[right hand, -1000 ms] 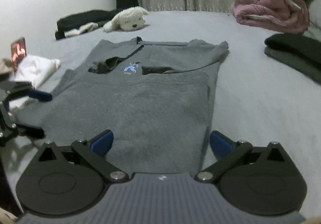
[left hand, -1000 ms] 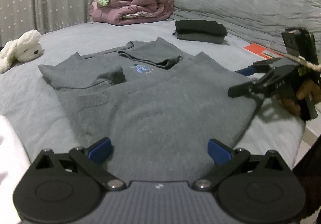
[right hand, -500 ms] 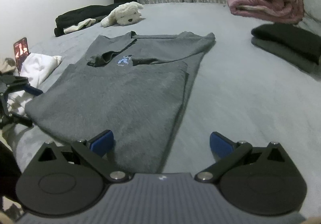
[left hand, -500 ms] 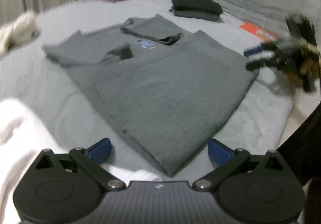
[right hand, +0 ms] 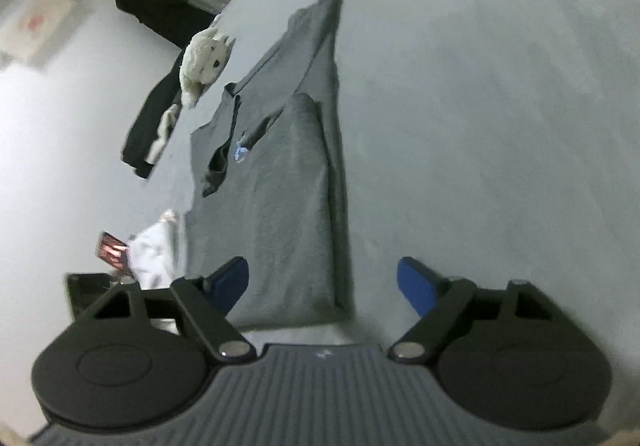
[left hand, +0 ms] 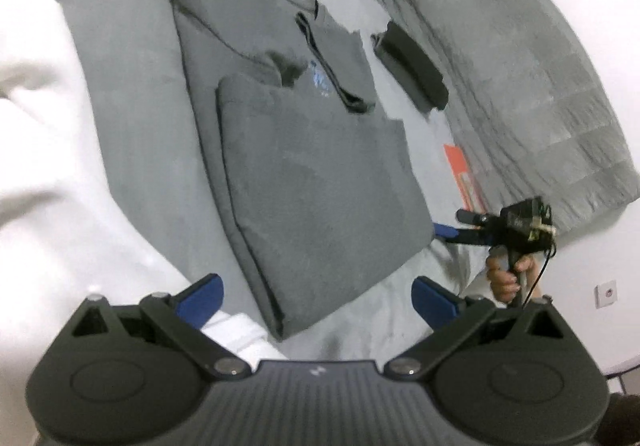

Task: Fold clothes

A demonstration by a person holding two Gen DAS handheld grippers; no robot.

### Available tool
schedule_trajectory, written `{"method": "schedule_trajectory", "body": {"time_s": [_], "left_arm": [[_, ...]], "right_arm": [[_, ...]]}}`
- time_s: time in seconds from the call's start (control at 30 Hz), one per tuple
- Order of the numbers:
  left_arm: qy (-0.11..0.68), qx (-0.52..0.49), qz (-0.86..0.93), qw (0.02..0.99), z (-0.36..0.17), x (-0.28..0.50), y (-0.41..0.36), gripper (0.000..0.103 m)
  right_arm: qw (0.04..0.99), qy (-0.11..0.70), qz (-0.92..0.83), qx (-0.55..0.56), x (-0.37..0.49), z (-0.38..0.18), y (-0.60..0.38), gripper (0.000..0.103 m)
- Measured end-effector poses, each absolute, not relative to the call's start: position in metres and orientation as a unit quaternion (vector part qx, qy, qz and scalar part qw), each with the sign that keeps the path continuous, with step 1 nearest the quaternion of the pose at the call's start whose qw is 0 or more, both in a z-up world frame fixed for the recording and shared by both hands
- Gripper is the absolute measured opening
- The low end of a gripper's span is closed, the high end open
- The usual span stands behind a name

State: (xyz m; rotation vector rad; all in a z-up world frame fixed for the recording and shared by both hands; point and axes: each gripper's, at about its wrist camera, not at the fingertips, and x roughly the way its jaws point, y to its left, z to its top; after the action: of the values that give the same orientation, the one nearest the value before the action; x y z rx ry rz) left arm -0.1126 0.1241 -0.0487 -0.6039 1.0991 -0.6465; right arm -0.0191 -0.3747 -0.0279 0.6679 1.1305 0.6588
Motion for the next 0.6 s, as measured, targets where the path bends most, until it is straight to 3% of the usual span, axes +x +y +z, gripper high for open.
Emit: {"method": "schedule_trajectory", "body": {"time_s": [0.33, 0.4, 0.47, 0.6], "left_arm": [[0.523, -0.279, -0.276, 0.757, -0.049, -0.103, 0.111, 0.097], [0.532, -0.275, -0.264, 0.757, -0.046, -0.102, 0.106, 0.088], [0.546, -0.276, -0.260, 0.747, -0.049, -0.101, 0.100, 0.065], [0.559, -0.265, -0.235, 0.750, -0.052, -0.100, 0.093, 0.058]], "right_arm": [[0.737, 0.525, 0.325, 0.273, -0.018, -0.025, -0.353, 0.086], [0.740, 0.526, 0.324, 0.266, -0.017, -0.024, -0.350, 0.086], [0.742, 0.527, 0.325, 0.256, -0.016, -0.023, -0.346, 0.086], [0.750, 0.525, 0.325, 0.238, -0.016, -0.023, -0.337, 0.086]]}}
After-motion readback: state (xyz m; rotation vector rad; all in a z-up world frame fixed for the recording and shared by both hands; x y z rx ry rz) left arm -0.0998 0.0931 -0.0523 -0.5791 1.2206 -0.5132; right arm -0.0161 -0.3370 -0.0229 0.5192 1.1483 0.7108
